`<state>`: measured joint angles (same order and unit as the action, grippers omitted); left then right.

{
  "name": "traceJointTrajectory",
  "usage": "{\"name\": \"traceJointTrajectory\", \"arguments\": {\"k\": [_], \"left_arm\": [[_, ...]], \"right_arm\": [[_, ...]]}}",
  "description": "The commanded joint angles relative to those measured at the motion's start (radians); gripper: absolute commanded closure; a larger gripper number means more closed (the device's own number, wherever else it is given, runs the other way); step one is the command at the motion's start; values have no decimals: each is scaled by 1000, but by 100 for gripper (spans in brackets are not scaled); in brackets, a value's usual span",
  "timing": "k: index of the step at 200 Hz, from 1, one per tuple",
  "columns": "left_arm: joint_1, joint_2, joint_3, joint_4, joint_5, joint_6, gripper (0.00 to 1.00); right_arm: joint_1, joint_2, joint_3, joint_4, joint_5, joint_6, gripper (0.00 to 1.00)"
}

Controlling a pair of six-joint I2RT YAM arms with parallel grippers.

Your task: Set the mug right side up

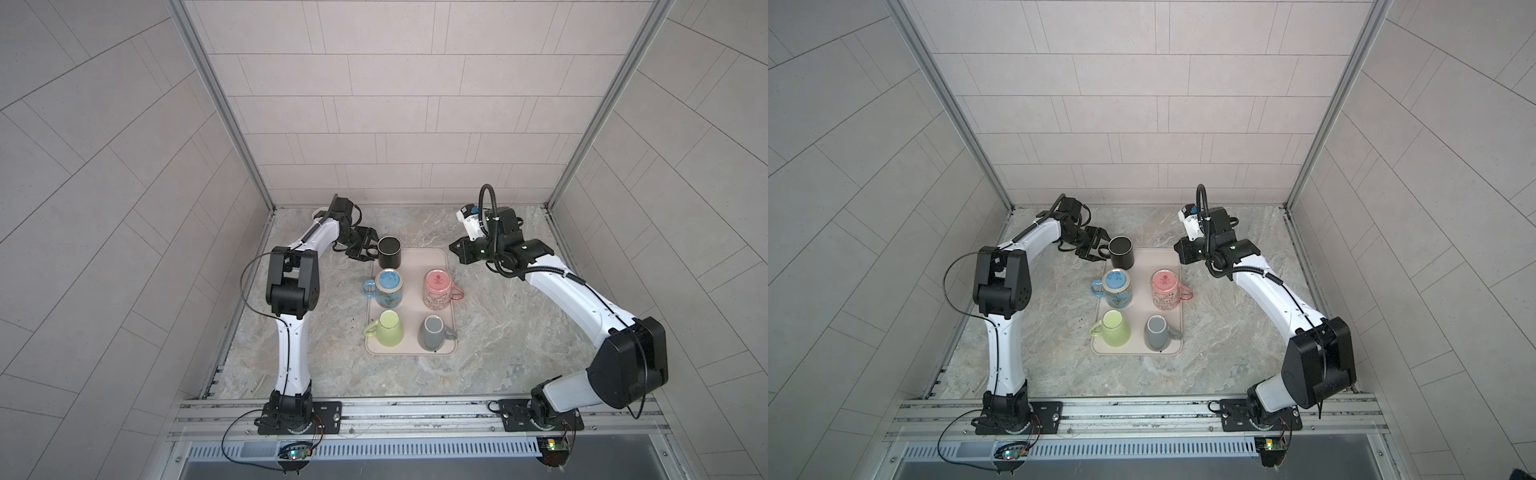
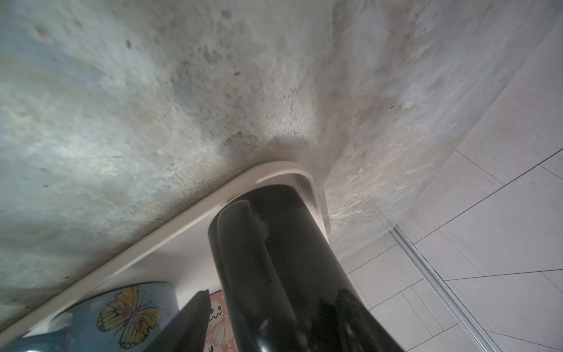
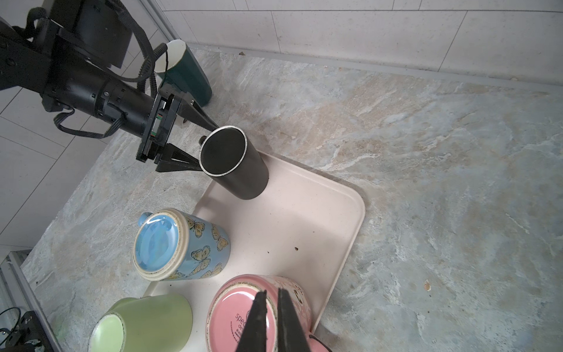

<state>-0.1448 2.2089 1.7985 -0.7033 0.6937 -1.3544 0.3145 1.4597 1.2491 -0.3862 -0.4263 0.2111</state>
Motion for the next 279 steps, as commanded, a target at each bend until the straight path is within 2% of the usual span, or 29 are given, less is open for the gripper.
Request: {"name": "traceJointTrajectory", "arguments": {"k": [1,128,182,225,279], "left_arm": [[-8,21,6,9,16,-22,34],[-11,6,-55,66,50,-52,51],[-13,5,-58,92,61,-69,65],[-14,2,-70,123,69,-89,70],[-15,-2,-78,167,77,-121,89]], "right_arm": [[-6,-19,-11,5,-4,4,90],[-7,-19,-20,11,-1,24,91],[-8,-18,-26,17,4,30,91],[-8,-16,-28,22,7,34,91],[-8,-11,-31,24,9,36,91]]}}
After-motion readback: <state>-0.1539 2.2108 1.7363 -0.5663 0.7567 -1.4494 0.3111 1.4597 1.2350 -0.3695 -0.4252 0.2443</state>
